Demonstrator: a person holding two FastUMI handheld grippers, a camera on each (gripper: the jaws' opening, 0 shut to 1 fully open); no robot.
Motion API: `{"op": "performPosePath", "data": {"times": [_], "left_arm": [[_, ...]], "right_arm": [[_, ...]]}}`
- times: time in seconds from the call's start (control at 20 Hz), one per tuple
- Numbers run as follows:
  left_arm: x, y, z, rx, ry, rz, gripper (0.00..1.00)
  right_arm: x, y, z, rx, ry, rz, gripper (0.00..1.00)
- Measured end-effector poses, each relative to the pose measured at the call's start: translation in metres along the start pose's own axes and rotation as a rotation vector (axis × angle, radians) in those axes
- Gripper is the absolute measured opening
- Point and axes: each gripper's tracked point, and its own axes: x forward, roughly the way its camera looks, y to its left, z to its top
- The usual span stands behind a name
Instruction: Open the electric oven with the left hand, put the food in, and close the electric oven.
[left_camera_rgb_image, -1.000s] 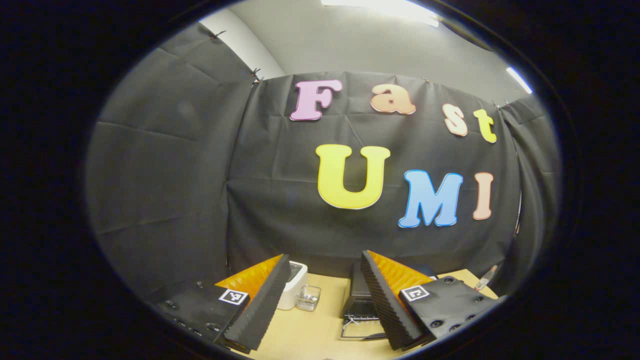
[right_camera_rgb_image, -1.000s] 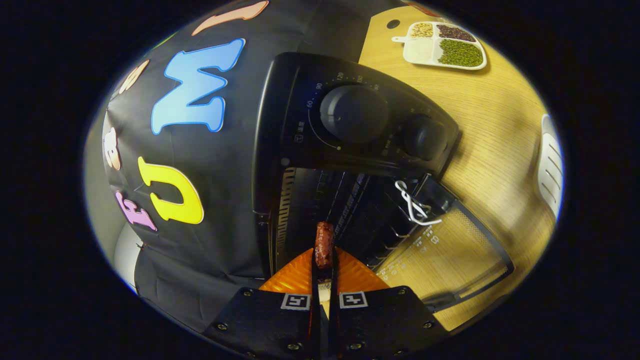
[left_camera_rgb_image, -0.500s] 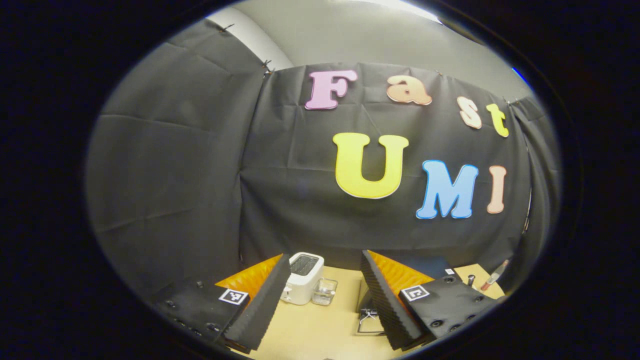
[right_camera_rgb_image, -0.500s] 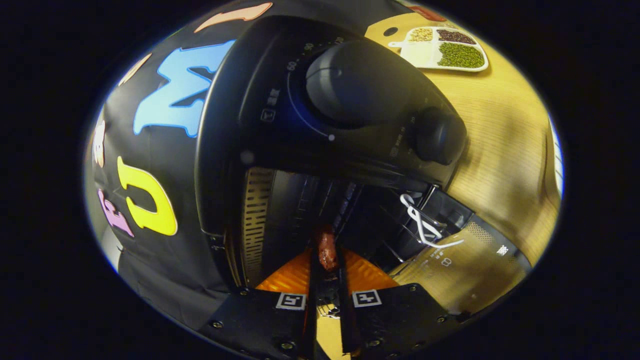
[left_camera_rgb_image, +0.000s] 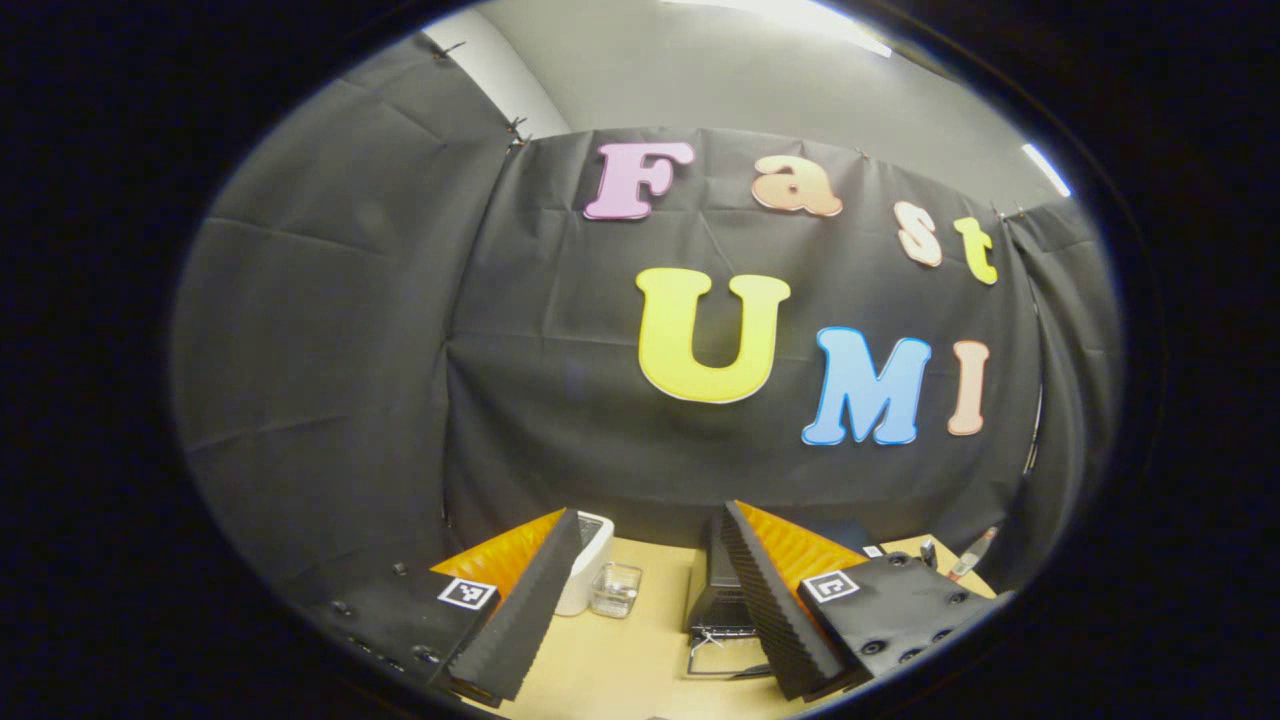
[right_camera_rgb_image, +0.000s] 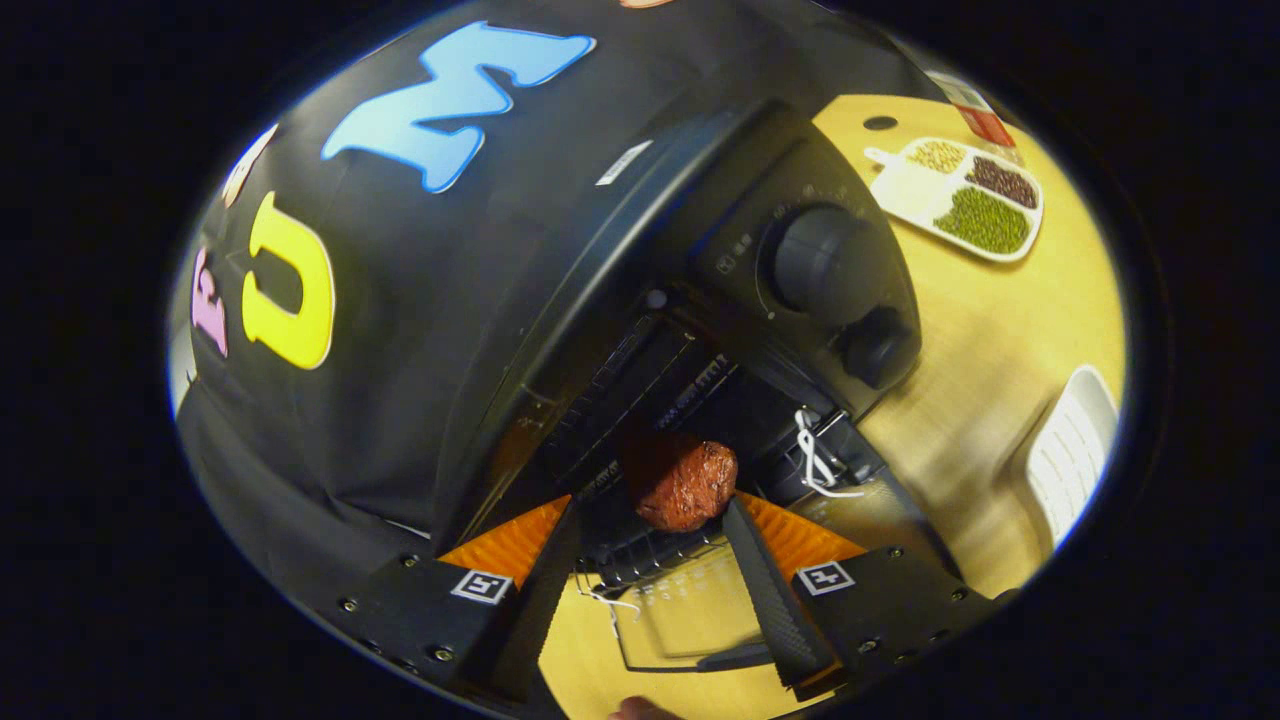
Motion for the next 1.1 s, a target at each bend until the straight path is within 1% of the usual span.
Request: {"op": "performPosePath", "data": {"times": [0.05,0.1,0.15,0.2,0.35,0.4,0.5,0.65,0.7,0.75,0.95,1.1], "left_arm": [[0.003,-0.005,0.0,0.005,0.002,-0.013,0.95],[0.003,-0.011,-0.003,0.009,0.005,-0.027,0.89],[0.004,-0.019,-0.005,0.01,0.008,-0.043,0.89],[0.007,-0.027,-0.009,0.013,0.01,-0.061,0.95],[0.01,-0.053,-0.019,0.023,0.016,-0.116,0.96],[0.012,-0.064,-0.023,0.023,0.017,-0.137,0.92],[0.012,-0.083,-0.028,0.023,0.014,-0.179,0.96],[0.01,-0.11,-0.026,0.037,-0.003,-0.23,0.95],[0.01,-0.118,-0.025,0.047,-0.015,-0.238,1.0],[0.01,-0.127,-0.024,0.057,-0.023,-0.25,1.0],[0.002,-0.167,-0.026,0.11,-0.057,-0.287,1.0],[-0.005,-0.199,-0.023,0.127,-0.083,-0.321,1.0]], "right_arm": [[-0.007,-0.003,0.0,-0.065,0.003,-0.014,0.88],[-0.018,-0.005,0.003,-0.134,-0.006,-0.03,0.88],[-0.031,-0.003,0.007,-0.199,-0.02,-0.031,0.88],[-0.044,0.001,0.014,-0.252,-0.04,-0.026,0.88],[-0.088,0.015,0.035,-0.395,-0.123,-0.006,0.88],[-0.105,0.02,0.043,-0.442,-0.158,0.0,0.88],[-0.139,0.031,0.059,-0.514,-0.229,0.013,0.88],[-0.197,0.04,0.09,-0.585,-0.356,-0.002,0.88],[-0.217,0.044,0.102,-0.606,-0.405,-0.006,0.88],[-0.236,0.047,0.113,-0.62,-0.452,-0.014,0.88],[-0.31,0.06,0.164,-0.624,-0.619,-0.032,0.88],[-0.356,0.07,0.195,-0.666,-0.71,-0.047,0.87]]}}
